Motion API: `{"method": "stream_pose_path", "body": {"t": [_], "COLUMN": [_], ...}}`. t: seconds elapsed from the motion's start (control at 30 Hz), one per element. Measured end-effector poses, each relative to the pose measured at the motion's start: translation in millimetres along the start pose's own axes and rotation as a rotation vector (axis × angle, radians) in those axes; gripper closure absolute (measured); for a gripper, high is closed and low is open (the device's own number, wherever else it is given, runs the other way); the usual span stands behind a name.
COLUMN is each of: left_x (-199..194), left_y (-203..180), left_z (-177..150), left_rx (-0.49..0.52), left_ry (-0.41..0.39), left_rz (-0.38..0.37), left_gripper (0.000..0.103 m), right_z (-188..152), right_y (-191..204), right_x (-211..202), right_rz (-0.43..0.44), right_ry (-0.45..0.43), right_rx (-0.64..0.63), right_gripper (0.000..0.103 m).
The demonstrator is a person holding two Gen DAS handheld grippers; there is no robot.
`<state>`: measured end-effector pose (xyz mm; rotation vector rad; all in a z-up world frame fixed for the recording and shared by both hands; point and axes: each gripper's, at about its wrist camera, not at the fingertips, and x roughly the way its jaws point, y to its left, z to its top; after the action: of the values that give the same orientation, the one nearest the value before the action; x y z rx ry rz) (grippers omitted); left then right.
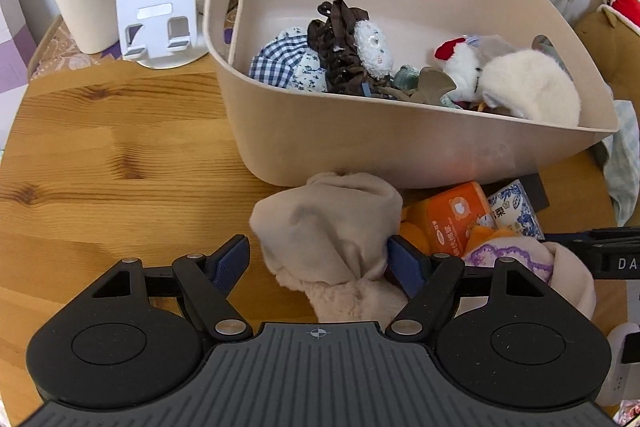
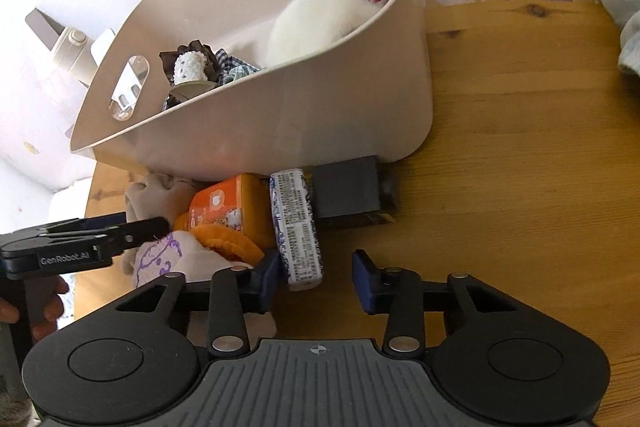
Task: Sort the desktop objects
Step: 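Grasp the beige sock with the left gripper while the right grasps the white-blue tube packet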
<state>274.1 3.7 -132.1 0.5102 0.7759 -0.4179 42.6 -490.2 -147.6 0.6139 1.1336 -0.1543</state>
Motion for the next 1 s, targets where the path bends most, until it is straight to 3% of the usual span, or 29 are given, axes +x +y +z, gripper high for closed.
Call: {"method": "stream_pose_path", "body": {"t": [0.23,0.5,0.87,1.0], "left_x": [11.5,15.1,9.5,5.1], "left_y": [-1.2,-2.2,-2.2,-0.1], "left_z": [2.7,1.7,-0.2,-4.3], "left_rx": [-0.018,0.006,0.036,0.022], "left_ry": [0.015,0.009,-0.001,-0.005], "left_rz": [0.007,0.0,-0.007,-0.016], "left_gripper": [0.026,0.034,0.059,0.063], "right_z": [0.8,4.4,6.4,4.8], "right_y": [-0.4,5.8,9.0,5.5], "right_x": [4.6,3.8,2.1,-5.9], "right_rz": [0.018,-0.008,-0.006,-0.011], "right_ry": [0.011,0.007,0.006,-0.007], "right_rx": [0.022,-0.015,-0.062,-0.073], "right_gripper": [0.081,0.082,0.085,0.085]}}
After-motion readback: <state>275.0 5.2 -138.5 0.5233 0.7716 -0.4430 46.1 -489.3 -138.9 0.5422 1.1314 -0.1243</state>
